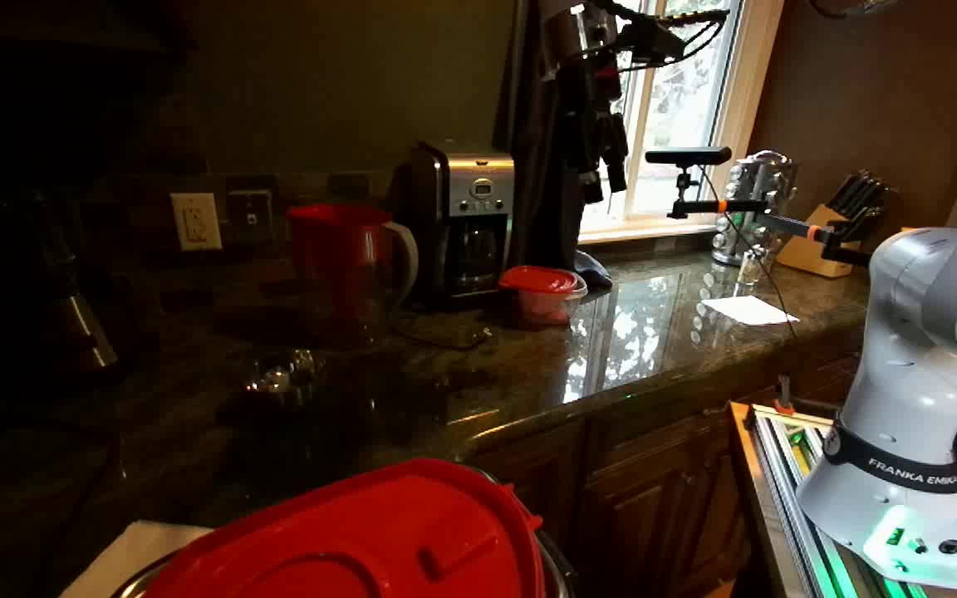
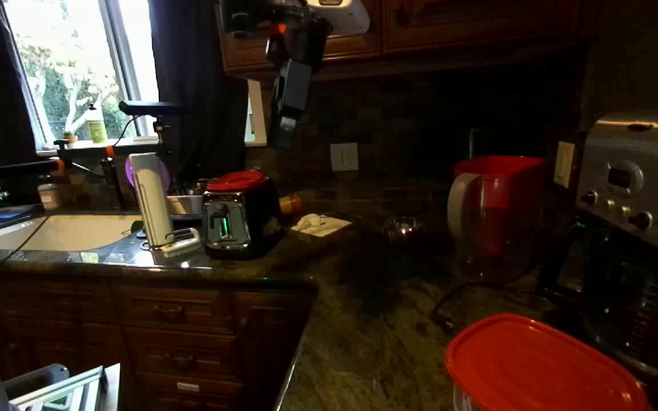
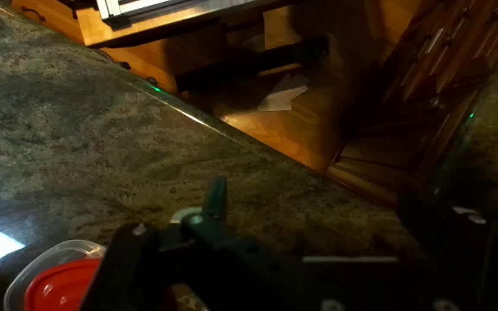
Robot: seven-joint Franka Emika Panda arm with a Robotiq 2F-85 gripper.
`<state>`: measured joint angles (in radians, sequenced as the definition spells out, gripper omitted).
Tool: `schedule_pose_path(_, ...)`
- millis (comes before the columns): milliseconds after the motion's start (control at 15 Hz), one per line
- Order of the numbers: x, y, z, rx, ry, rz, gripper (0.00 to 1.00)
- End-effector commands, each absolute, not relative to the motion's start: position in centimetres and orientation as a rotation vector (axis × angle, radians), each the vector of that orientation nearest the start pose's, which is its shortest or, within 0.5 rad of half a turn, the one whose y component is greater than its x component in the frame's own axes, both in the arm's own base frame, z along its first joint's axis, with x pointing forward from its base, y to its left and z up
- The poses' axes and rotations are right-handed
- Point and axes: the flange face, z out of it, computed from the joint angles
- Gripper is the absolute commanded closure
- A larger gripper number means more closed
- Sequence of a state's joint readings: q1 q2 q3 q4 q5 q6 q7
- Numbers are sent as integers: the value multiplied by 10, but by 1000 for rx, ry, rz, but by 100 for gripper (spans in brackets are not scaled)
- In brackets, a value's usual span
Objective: Put the silver bowl on the red lid, then move the jar to the left
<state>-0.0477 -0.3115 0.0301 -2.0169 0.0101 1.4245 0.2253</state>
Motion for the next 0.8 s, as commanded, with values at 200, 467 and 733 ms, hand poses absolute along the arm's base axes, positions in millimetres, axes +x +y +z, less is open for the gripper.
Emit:
schedule_pose_path(200, 432, 25, 569, -3163, 325, 409, 0)
schedule_pose_path(467, 429, 23, 567, -3145, 300, 421, 0)
schedule_pose_path(733, 430, 16, 567, -3138, 320, 422, 0)
